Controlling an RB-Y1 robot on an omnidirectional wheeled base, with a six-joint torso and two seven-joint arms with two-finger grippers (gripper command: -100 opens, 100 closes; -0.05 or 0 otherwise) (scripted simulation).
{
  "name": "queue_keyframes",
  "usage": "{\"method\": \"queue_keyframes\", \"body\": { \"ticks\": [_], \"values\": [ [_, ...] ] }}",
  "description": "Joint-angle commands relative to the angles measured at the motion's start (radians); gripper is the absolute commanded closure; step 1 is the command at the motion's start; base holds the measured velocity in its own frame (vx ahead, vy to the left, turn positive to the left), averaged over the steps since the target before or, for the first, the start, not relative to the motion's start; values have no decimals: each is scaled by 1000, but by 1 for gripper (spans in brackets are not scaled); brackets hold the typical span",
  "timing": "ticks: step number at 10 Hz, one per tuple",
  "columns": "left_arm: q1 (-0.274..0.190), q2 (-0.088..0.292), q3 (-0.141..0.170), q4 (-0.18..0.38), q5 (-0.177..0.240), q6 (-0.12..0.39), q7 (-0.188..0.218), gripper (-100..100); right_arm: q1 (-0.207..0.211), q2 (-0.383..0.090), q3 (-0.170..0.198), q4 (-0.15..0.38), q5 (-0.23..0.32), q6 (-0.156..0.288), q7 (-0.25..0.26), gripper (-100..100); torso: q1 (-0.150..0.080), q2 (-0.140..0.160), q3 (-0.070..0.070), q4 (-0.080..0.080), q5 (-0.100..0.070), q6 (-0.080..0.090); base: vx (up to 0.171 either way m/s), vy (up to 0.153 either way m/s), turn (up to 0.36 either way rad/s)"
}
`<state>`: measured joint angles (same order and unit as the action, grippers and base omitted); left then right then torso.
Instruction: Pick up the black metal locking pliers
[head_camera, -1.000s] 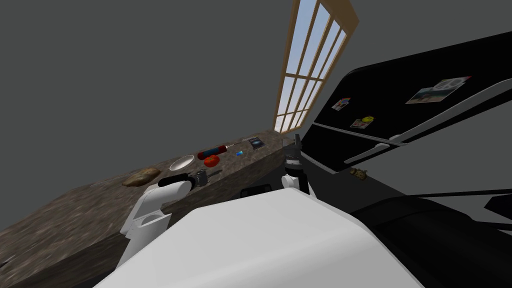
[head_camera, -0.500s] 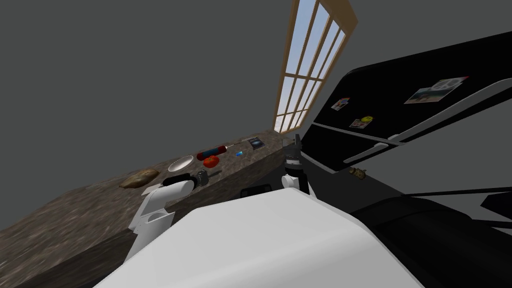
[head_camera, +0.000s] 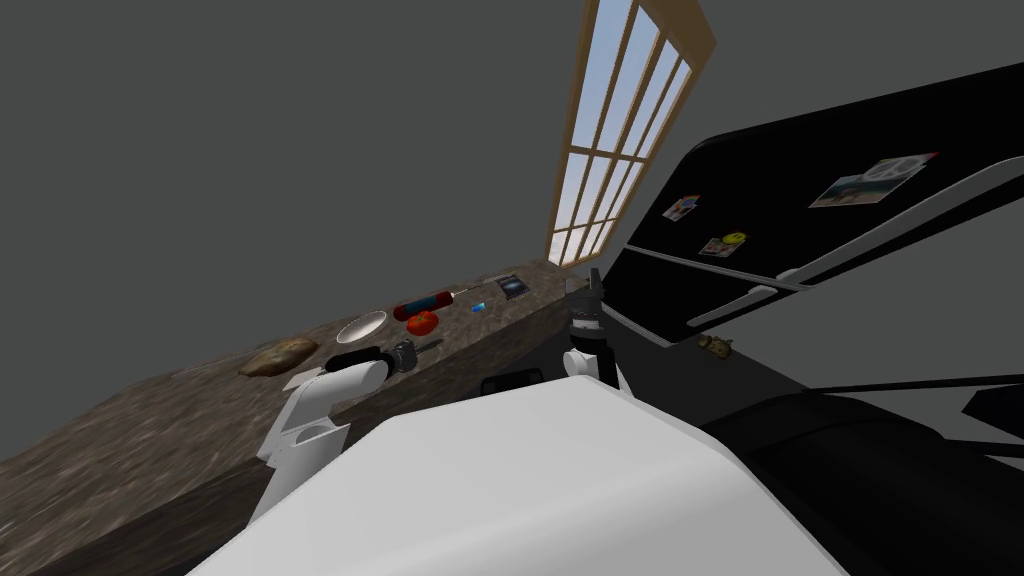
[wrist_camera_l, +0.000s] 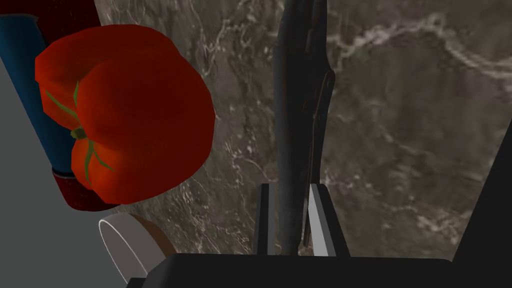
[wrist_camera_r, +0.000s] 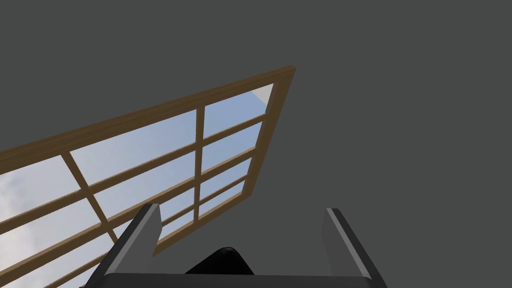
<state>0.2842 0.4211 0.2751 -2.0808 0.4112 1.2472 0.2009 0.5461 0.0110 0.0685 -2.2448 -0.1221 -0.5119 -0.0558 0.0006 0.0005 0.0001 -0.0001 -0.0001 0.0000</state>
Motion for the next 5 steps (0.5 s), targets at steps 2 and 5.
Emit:
{"method": "queue_keyframes", "body": {
  "ticks": [2,5],
  "values": [
    [10,11,12,-49,16,39,9,100,0,0,0,0,0,0,0,0,0,1,1,0,0,0,-14,-5,30],
    [13,12,14,-56,19,43,9,0,0,0,0,0,0,0,0,0,0,1,1,0,0,0,-7,-3,8]
  ]
}}
